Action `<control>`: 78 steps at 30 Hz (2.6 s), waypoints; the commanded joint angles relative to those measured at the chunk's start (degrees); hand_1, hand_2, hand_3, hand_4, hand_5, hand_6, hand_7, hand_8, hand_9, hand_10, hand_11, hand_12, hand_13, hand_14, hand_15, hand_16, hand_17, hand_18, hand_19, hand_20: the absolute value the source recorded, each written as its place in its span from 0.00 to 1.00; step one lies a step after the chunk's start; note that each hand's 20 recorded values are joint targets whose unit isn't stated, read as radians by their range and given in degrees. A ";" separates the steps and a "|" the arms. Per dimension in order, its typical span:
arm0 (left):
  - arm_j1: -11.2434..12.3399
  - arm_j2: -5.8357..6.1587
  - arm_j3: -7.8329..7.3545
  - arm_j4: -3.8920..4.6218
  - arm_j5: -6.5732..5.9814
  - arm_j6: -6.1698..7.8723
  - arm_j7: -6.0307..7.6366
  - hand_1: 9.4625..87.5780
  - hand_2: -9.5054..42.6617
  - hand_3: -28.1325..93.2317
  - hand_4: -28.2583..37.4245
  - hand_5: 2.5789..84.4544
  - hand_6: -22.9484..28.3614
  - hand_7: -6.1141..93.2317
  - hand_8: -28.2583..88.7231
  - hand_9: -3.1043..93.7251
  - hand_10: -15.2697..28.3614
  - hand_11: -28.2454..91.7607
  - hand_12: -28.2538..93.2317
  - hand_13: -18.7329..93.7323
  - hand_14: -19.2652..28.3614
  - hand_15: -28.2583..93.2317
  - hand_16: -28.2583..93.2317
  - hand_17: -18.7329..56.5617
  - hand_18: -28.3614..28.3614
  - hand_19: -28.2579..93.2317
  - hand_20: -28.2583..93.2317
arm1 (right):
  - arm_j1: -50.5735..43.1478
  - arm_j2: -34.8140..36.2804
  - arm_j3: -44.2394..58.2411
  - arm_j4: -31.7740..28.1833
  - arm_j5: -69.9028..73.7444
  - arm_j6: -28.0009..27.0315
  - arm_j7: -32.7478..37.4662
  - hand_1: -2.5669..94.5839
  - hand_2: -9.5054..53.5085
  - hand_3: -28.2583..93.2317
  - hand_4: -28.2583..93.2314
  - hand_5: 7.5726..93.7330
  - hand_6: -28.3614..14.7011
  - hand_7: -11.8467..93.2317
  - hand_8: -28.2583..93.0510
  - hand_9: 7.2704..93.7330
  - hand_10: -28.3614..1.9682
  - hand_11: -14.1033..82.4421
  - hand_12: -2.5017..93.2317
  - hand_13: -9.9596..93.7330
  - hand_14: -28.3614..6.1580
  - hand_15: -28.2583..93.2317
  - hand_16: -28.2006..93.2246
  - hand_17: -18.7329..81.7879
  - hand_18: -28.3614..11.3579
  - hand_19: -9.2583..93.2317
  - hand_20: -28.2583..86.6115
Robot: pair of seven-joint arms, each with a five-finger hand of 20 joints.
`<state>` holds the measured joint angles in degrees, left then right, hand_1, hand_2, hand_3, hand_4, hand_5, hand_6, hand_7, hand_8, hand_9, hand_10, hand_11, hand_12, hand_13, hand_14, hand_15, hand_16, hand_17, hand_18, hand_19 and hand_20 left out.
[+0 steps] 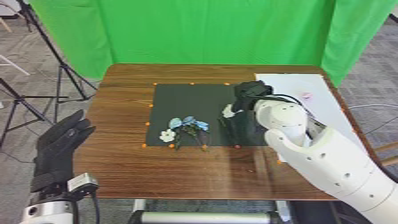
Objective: Arrange flowers
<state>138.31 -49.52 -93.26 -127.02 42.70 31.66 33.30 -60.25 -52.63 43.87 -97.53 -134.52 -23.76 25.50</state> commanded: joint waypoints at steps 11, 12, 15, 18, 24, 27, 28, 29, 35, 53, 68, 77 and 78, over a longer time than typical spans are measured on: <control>0.23 -0.44 -0.17 -0.07 0.23 0.19 -0.15 0.22 0.27 0.92 0.14 0.45 0.65 0.23 0.14 0.38 0.79 0.55 0.28 0.38 0.95 0.76 0.09 0.11 0.87 0.70 0.26 | -3.95 -3.00 2.96 -0.21 -3.86 -1.42 -3.50 0.27 0.15 0.91 0.04 0.55 0.50 0.27 0.15 0.63 0.30 0.40 0.21 0.68 0.41 0.86 0.37 0.40 0.10 0.89 0.32; 0.33 0.29 0.10 -0.10 -0.49 0.70 0.49 0.22 0.27 0.92 0.14 0.45 0.65 0.23 0.14 0.38 0.79 0.55 0.28 0.38 0.95 0.76 0.09 0.11 0.87 0.70 0.26 | -4.05 -3.11 3.00 -0.33 -4.09 -1.39 -3.75 0.27 0.14 0.91 0.04 0.55 0.50 0.27 0.15 0.63 0.31 0.40 0.21 0.68 0.41 0.86 0.37 0.40 0.10 0.89 0.32; 0.02 -0.11 0.09 0.03 -0.18 0.26 -0.02 0.22 0.27 0.92 0.14 0.45 0.65 0.24 0.14 0.38 0.79 0.55 0.28 0.38 0.95 0.76 0.09 0.11 0.87 0.70 0.26 | -4.31 -3.15 3.13 -0.69 -5.07 -0.87 -4.50 0.28 0.14 0.91 0.04 0.55 0.49 0.27 0.15 0.63 0.32 0.41 0.21 0.68 0.41 0.86 0.37 0.40 0.10 0.89 0.32; 0.00 0.31 0.37 0.11 -0.53 0.56 0.27 0.22 0.27 0.92 0.14 0.45 0.65 0.24 0.14 0.38 0.79 0.55 0.28 0.38 0.95 0.76 0.09 0.11 0.87 0.70 0.26 | -3.58 -2.48 2.10 -0.81 -4.49 0.20 -3.39 0.28 0.14 0.91 0.04 0.56 0.50 0.27 0.15 0.63 0.33 0.41 0.20 0.68 0.41 0.86 0.37 0.40 0.10 0.89 0.33; 0.60 0.37 0.21 -0.08 -0.92 1.02 0.65 0.22 0.27 0.92 0.14 0.45 0.65 0.24 0.14 0.38 0.79 0.55 0.28 0.38 0.95 0.76 0.09 0.11 0.87 0.70 0.26 | -2.83 0.30 1.64 -2.72 -2.92 1.99 -0.99 0.27 0.14 0.91 0.04 0.55 0.48 0.27 0.15 0.62 0.28 0.41 0.20 0.67 0.40 0.86 0.37 0.39 0.09 0.89 0.33; 0.76 0.43 0.19 -0.02 -0.84 1.07 0.55 0.22 0.27 0.92 0.14 0.45 0.65 0.24 0.14 0.38 0.79 0.55 0.28 0.38 0.95 0.76 0.09 0.11 0.87 0.70 0.26 | -2.30 2.62 1.68 -4.44 -1.27 4.04 -0.06 0.26 0.14 0.91 0.04 0.53 0.46 0.26 0.15 0.60 0.24 0.40 0.20 0.67 0.38 0.87 0.37 0.38 0.07 0.89 0.34; 0.99 0.92 0.33 -0.09 -1.60 1.61 1.13 0.22 0.27 0.92 0.14 0.45 0.65 0.24 0.14 0.38 0.79 0.55 0.28 0.38 0.95 0.76 0.09 0.11 0.87 0.70 0.26 | -1.50 3.29 1.13 -4.59 -0.64 4.91 0.15 0.26 0.14 0.91 0.04 0.53 0.46 0.26 0.15 0.59 0.23 0.40 0.20 0.66 0.38 0.87 0.37 0.38 0.06 0.88 0.34; 1.07 0.94 0.23 -0.11 -1.60 1.43 1.22 0.22 0.27 0.92 0.14 0.45 0.65 0.24 0.14 0.38 0.79 0.55 0.28 0.38 0.95 0.76 0.09 0.11 0.87 0.70 0.26 | -0.96 3.83 1.08 -4.59 -0.08 5.53 0.25 0.26 0.15 0.91 0.04 0.52 0.45 0.25 0.15 0.58 0.22 0.39 0.20 0.66 0.36 0.87 0.37 0.38 0.06 0.88 0.34; 0.35 1.23 0.71 -0.01 -1.16 1.47 1.22 0.22 0.27 0.92 0.14 0.45 0.65 0.24 0.14 0.38 0.79 0.55 0.28 0.38 0.95 0.76 0.09 0.11 0.87 0.70 0.26 | 2.67 8.02 0.26 -3.53 3.15 7.40 2.89 0.25 0.15 0.91 0.05 0.51 0.43 0.25 0.16 0.55 0.20 0.39 0.21 0.65 0.35 0.87 0.37 0.38 0.05 0.88 0.34; -0.72 0.05 1.18 0.03 0.30 0.47 0.53 0.22 0.27 0.92 0.14 0.45 0.65 0.23 0.14 0.37 0.79 0.55 0.28 0.37 0.95 0.76 0.09 0.11 0.86 0.70 0.26 | 6.49 13.54 1.31 8.82 8.16 4.90 7.62 0.26 0.14 0.93 0.04 0.45 0.44 0.26 0.15 0.47 0.19 0.36 0.20 0.63 0.40 0.88 0.35 0.39 0.11 0.88 0.34; -1.34 0.74 2.06 0.09 -0.51 0.67 1.09 0.22 0.26 0.92 0.14 0.45 0.65 0.23 0.15 0.37 0.79 0.55 0.28 0.37 0.95 0.76 0.09 0.11 0.86 0.70 0.26 | 4.14 7.44 6.47 14.84 5.20 1.52 6.20 0.27 0.13 0.94 0.03 0.44 0.45 0.27 0.15 0.47 0.23 0.35 0.20 0.65 0.44 0.91 0.35 0.39 0.13 0.87 0.33; -1.17 0.20 1.52 -0.14 -0.09 0.15 0.74 0.22 0.26 0.92 0.14 0.45 0.65 0.23 0.15 0.37 0.79 0.55 0.28 0.37 0.95 0.76 0.09 0.11 0.87 0.70 0.26 | 3.52 6.19 8.49 17.40 4.80 -0.61 7.49 0.27 0.13 0.94 0.03 0.44 0.46 0.27 0.15 0.47 0.24 0.34 0.19 0.65 0.44 0.91 0.35 0.39 0.13 0.87 0.33; -1.15 0.41 1.56 -0.13 -0.36 0.26 0.97 0.22 0.26 0.92 0.14 0.45 0.65 0.23 0.15 0.37 0.79 0.55 0.28 0.37 0.95 0.76 0.09 0.11 0.87 0.70 0.26 | 3.39 6.07 8.78 17.62 4.71 -0.76 7.46 0.27 0.13 0.94 0.03 0.44 0.46 0.27 0.15 0.47 0.23 0.33 0.19 0.65 0.44 0.91 0.35 0.39 0.14 0.87 0.33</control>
<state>136.53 -48.88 -91.23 -126.82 42.31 32.42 34.25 -56.50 -46.21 51.48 -81.73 -128.75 -23.14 31.81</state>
